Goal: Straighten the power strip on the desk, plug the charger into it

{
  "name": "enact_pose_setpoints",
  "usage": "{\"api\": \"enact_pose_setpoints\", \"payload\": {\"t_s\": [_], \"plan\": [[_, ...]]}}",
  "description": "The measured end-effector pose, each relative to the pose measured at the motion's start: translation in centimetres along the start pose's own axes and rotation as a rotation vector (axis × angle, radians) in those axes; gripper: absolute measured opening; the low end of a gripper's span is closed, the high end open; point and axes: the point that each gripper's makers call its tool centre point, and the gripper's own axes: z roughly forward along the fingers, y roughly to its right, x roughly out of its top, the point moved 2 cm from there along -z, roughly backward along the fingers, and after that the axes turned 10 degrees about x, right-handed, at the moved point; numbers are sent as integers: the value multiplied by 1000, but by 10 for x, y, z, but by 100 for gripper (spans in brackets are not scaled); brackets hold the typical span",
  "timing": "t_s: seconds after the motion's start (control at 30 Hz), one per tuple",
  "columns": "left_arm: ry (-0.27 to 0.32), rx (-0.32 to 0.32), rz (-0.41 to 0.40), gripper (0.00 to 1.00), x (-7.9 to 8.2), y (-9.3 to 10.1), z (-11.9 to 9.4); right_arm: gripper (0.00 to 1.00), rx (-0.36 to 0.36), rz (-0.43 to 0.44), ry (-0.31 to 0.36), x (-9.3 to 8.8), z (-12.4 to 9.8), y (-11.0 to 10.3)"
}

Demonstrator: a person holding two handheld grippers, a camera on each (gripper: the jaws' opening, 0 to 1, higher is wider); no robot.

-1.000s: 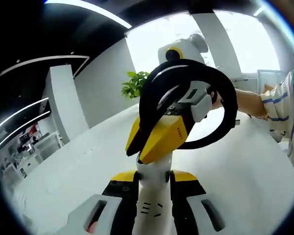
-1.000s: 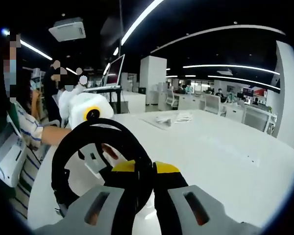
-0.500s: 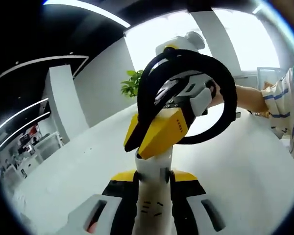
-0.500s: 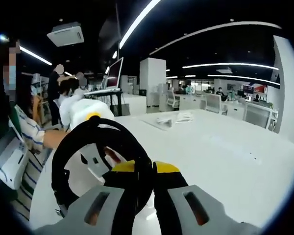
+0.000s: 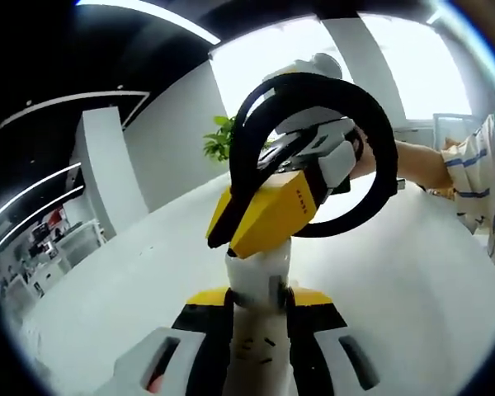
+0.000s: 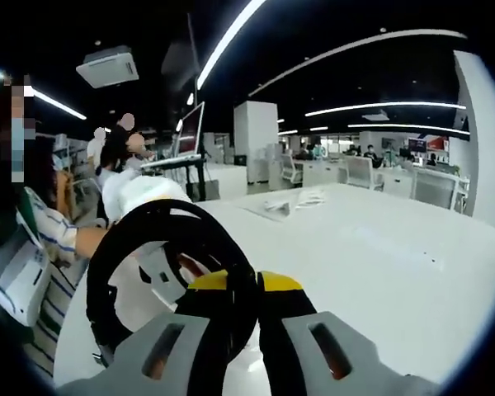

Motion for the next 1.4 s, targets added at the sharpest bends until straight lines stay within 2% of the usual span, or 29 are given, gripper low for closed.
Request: {"api": "enact_pose_setpoints", "payload": {"t_s": [0.07,0.17,0.37,0.43,0.57,0.7,1.2,1.4], "plan": [[6,-8,-22,25,0,-1,0,10,-3,-2,-5,0,-1,0],[2,-7,-16,25,1,0,0,10,25,44,47,-1,-5,4],[-9,4,8,25,2,0,1,10,40,68,85,-2,-9,5],[-15,5,2,25,2,0,1,10,34,64,76,-1,-6,4],[-29,1,-18,25,1,-1,0,9,-5,-4,0,1,-1,1],[-35,6,-19,25,1,0,0,9,25,43,52,0,-6,4],[-43,11,-11,25,1,0,1,11,12,57,45,-1,-6,2],[-55,2,-27,25,1,1,1,15,24,62,91,1,-6,1]]}}
